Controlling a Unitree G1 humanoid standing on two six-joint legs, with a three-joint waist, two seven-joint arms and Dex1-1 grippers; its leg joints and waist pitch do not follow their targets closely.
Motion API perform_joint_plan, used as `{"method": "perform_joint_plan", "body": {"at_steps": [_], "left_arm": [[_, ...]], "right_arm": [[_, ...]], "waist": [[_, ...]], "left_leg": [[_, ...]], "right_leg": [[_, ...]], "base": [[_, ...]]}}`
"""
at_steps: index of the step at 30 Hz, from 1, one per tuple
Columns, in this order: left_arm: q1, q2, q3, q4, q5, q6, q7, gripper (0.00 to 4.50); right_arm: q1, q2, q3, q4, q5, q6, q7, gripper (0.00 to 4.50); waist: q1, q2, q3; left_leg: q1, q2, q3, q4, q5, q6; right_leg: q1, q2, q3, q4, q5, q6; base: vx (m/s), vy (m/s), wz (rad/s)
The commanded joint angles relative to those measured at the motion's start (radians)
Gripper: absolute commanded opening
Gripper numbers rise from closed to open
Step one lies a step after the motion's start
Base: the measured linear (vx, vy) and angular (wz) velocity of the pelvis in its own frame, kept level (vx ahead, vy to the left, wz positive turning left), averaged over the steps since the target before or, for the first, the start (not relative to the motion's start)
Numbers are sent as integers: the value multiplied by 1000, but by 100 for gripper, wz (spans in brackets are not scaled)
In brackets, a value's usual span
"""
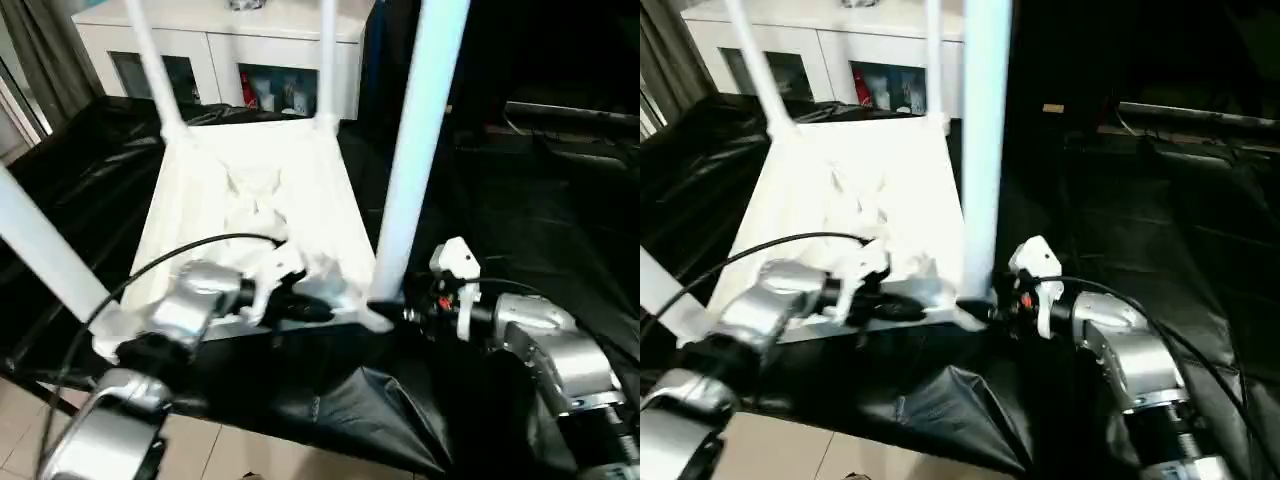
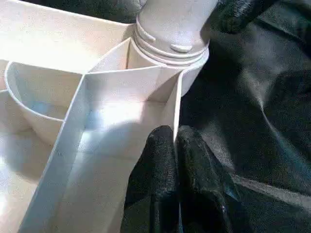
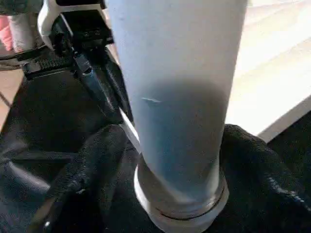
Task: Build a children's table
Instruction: Rotate leg to tighten
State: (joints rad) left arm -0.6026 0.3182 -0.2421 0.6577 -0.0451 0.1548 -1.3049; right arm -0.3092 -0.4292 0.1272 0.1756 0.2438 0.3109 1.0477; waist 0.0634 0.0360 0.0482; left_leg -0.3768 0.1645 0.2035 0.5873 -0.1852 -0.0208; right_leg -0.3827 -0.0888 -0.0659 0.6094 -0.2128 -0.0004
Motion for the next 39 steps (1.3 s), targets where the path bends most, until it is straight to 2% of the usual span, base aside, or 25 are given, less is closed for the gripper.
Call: {"method": "perform_joint_plan", "body": {"at_steps": [1, 5, 10, 16, 19, 21, 22, 23, 24, 25, 26, 27, 29, 30, 32, 33, 34, 35, 37, 38, 39], "left_arm": [[6, -7, 7, -11, -28, 15, -8, 0], [13, 1, 6, -25, -32, 24, -8, 0], [18, 4, 8, -35, -33, 33, -10, 0], [17, 1, 8, -35, -25, 41, 8, 0], [-13, -46, 17, 29, 13, 25, 137, 0], [-28, -67, 19, 55, 25, 19, 183, 0], [-39, -84, 18, 73, 35, 21, 217, 0], [-53, -102, 17, 94, 46, 17, 258, 0], [-69, -123, 19, 117, 54, 18, 300, 0], [-86, -149, 22, 142, 60, 28, 346, 0], [-102, -173, 26, 163, 64, 29, 391, 0], [-130, -215, 33, 201, 71, 31, 470, 0], [-163, -269, 42, 245, 74, 39, 561, 0], [-174, -290, 41, 259, 79, 40, 592, 0], [-188, -314, 36, 278, 91, 35, 640, 0], [-189, -315, 22, 280, 107, 30, 647, 0], [-188, -309, 7, 279, 123, 26, 645, 0], [-189, -306, 3, 284, 130, 22, 644, 0], [-189, -296, 5, 290, 128, 18, 624, 0], [-190, -289, 5, 291, 128, 13, 612, 0], [-190, -278, 4, 293, 127, 10, 595, 0]], "right_arm": [[-6, 4, 29, -1, 5, -12, 28, 276], [-14, 5, 33, 13, 10, -22, 36, 248], [-15, 8, 33, 15, 13, -21, 46, 208], [6, 27, 21, 17, 15, -30, 16, 201], [27, 94, -21, 46, -7, -56, -132, 200], [30, 119, -33, 59, -20, -62, -191, 200], [32, 137, -42, 66, -28, -53, -236, 200], [35, 155, -46, 70, -36, -47, -274, 199], [38, 174, -50, 73, -47, -46, -317, 199], [42, 202, -59, 70, -55, -34, -372, 199], [41, 228, -68, 71, -67, -28, -428, 199], [40, 275, -84, 74, -89, -19, -529, 199], [27, 340, -105, 84, -113, -8, -655, 198], [16, 369, -113, 89, -116, -4, -698, 198], [-2, 400, -108, 98, -129, -19, -745, 198], [-10, 402, -98, 103, -135, -37, -743, 198], [-14, 401, -94, 107, -130, -43, -726, 198], [-15, 402, -94, 107, -125, -51, -715, 198], [-11, 392, -91, 87, -99, -59, -655, 198], [-5, 380, -88, 74, -95, -56, -629, 254], [-1, 367, -88, 65, -86, -56, -599, 268]], "waist": [[8, -18, -58], [7, -19, -58], [7, -18, -59], [7, -18, -59], [5, -15, -58], [0, -18, -55], [-1, -19, -53], [-2, -10, -50], [-6, -14, -47], [-6, -14, -47], [-5, -16, -48], [-6, -15, -46], [-4, -13, -47], [-5, -11, -47], [-7, -9, -49], [-4, -9, -51], [-4, -9, -51], [-4, -7, -51], [-4, -11, -54], [-2, -10, -55], [-2, -11, -54]], "left_leg": [[13, 76, -34, -66, -161, 80], [14, 75, -33, -66, -165, 75], [13, 75, -34, -64, -148, 83], [14, 74, -33, -64, -153, 81], [13, 73, -35, -64, -156, 73], [16, 72, -36, -69, -199, 51], [16, 71, -38, -71, -222, 38], [19, 72, -40, -73, -247, 25], [24, 71, -38, -76, -282, 11], [24, 71, -38, -76, -282, 11], [28, 70, -40, -77, -298, -3], [27, 69, -40, -79, -305, -8], [33, 69, -44, -80, -327, -23], [33, 69, -44, -81, -329, -25], [26, 68, -46, -84, -315, -25], [31, 69, -45, -83, -314, -23], [30, 68, -45, -82, -311, -19], [22, 68, -46, -83, -300, -9], [22, 68, -44, -81, -278, 5], [20, 68, -43, -80, -255, 17], [20, 68, -42, -79, -248, 23]], "right_leg": [[38, -80, 51, -67, -102, -279], [38, -79, 51, -69, -116, -277], [39, -78, 50, -66, -92, -280], [39, -78, 50, -67, -97, -281], [36, -78, 51, -68, -99, -280], [34, -79, 51, -75, -159, -271], [37, -79, 50, -80, -204, -260], [34, -79, 51, -84, -247, -247], [28, -77, 53, -93, -294, -231], [28, -77, 53, -93, -294, -231], [28, -79, 54, -95, -321, -220], [27, -78, 55, -99, -337, -209], [25, -81, 55, -103, -375, -190], [21, -81, 56, -105, -365, -189], [27, -79, 55, -101, -330, -186], [26, -78, 55, -102, -305, -186], [26, -78, 56, -101, -290, -188], [33, -80, 55, -98, -266, -189], [35, -78, 55, -94, -213, -198], [38, -79, 55, -90, -178, -208], [38, -79, 54, -90, -170, -212]], "base": [[0, 0, 0], [0, 0, 0], [0, 0, 0], [0, 0, 0], [0, 0, 0], [0, 0, 0], [0, 0, 0], [0, 0, 0], [0, 0, 0], [0, 0, 0], [0, 0, 0], [0, 0, 0], [0, 0, 0], [0, 0, 0], [0, 0, 0], [0, 0, 0], [0, 0, 0], [0, 0, 0], [0, 0, 0], [0, 0, 0], [0, 0, 0]]}}
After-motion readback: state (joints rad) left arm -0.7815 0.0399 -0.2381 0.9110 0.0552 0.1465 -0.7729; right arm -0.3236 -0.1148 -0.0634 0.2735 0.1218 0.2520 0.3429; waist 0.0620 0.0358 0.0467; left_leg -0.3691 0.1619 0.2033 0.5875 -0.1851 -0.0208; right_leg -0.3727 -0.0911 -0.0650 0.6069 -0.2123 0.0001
